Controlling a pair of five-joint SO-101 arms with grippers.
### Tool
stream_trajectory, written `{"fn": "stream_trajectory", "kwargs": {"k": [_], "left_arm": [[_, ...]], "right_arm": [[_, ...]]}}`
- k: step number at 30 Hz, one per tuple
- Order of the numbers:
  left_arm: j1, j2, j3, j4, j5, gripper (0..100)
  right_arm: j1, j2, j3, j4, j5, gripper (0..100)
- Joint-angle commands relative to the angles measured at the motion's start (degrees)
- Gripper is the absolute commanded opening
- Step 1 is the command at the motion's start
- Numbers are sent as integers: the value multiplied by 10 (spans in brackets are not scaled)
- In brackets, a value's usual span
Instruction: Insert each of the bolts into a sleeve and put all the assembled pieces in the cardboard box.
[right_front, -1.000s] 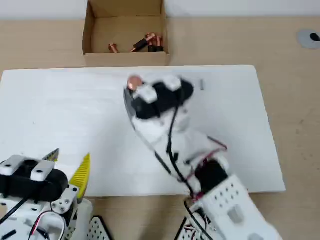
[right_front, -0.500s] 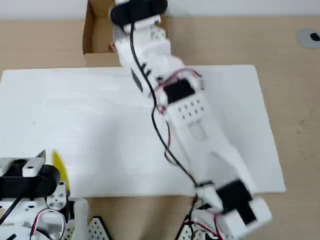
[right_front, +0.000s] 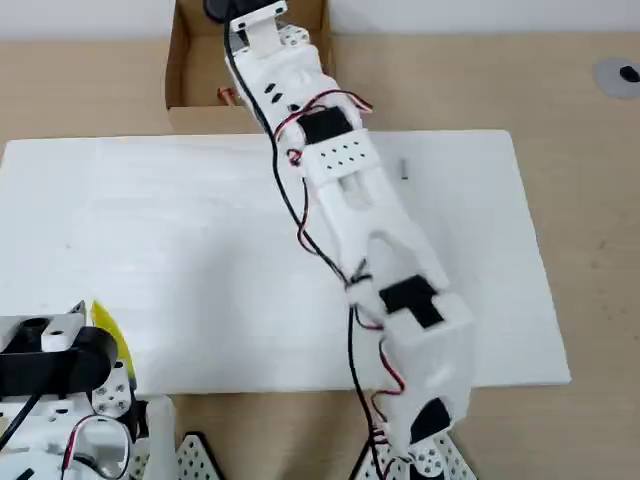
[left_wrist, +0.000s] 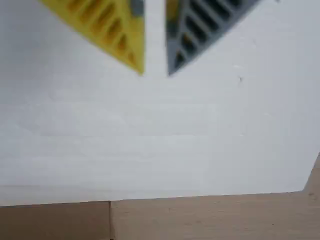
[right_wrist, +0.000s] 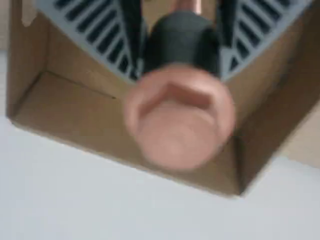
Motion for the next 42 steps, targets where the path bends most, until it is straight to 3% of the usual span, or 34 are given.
{"fn": "stream_trajectory", "kwargs": {"k": [1, 20, 31, 37, 42], "left_arm": [[-8, -2, -20, -5, -3, 39], [-8, -2, -14, -4, -3, 39], [-8, -2, 4, -8, -4, 39], [-8, -2, 4, -8, -4, 39], [-8, -2, 12, -9, -4, 39]], "right_arm": [[31, 44, -114, -4, 5, 10], [42, 259, -272, 86, 69, 15], [40, 273, -287, 221, 85, 304], [33, 273, -417, 345, 84, 333], [11, 273, -652, 571, 85, 307]]}}
